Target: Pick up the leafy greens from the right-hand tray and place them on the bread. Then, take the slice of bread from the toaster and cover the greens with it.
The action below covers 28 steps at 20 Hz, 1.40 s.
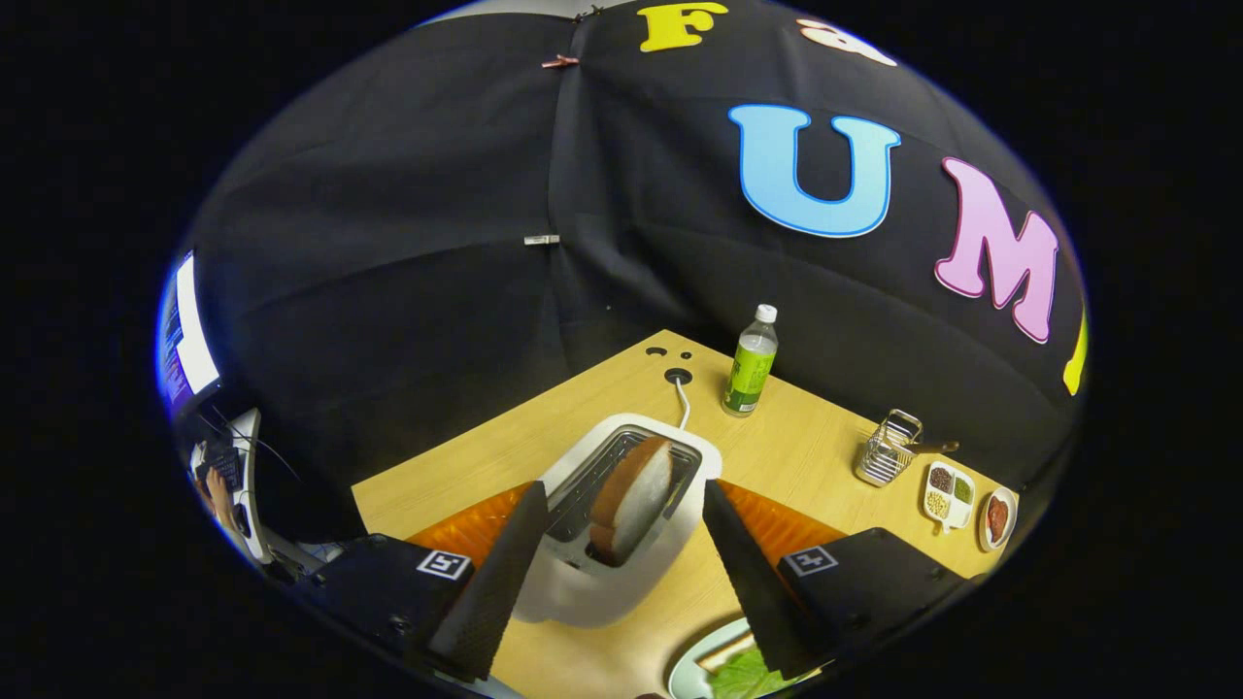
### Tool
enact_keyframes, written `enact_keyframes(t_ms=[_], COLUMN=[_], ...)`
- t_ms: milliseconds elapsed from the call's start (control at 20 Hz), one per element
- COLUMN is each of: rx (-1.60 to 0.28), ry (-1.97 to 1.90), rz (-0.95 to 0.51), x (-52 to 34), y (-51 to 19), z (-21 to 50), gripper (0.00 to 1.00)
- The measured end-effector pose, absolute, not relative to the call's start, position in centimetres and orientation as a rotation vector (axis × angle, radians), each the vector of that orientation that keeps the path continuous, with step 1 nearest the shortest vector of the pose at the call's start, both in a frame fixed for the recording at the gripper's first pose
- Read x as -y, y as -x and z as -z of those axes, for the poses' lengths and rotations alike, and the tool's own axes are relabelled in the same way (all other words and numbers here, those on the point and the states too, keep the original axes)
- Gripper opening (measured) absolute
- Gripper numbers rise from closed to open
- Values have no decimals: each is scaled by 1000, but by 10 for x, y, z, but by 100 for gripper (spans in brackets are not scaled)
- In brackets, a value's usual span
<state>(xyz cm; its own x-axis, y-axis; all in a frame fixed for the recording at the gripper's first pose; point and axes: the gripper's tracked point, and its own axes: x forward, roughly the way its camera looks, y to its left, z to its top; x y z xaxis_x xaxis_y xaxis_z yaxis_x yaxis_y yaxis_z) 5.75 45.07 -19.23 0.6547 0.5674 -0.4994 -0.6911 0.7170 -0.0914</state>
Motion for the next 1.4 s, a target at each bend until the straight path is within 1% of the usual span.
enact_keyframes(t_ms=[400, 500, 750, 800, 850, 950, 1150, 1400], rx=[-523, -539, -575, -579, -586, -621, -634, -601], ry=[334, 323, 322, 322, 322, 296, 256, 187], rz=[-639, -634, -626, -615, -602, -608, -630, -641], x=[-471, -474, -473, -471, -467, -467, -463, -461], y=[-91, -93, -86, -89, -90, -90, -93, -91], z=[239, 243, 247, 246, 246, 248, 238, 205], gripper=[98, 84, 43, 40, 29, 20, 13, 13])
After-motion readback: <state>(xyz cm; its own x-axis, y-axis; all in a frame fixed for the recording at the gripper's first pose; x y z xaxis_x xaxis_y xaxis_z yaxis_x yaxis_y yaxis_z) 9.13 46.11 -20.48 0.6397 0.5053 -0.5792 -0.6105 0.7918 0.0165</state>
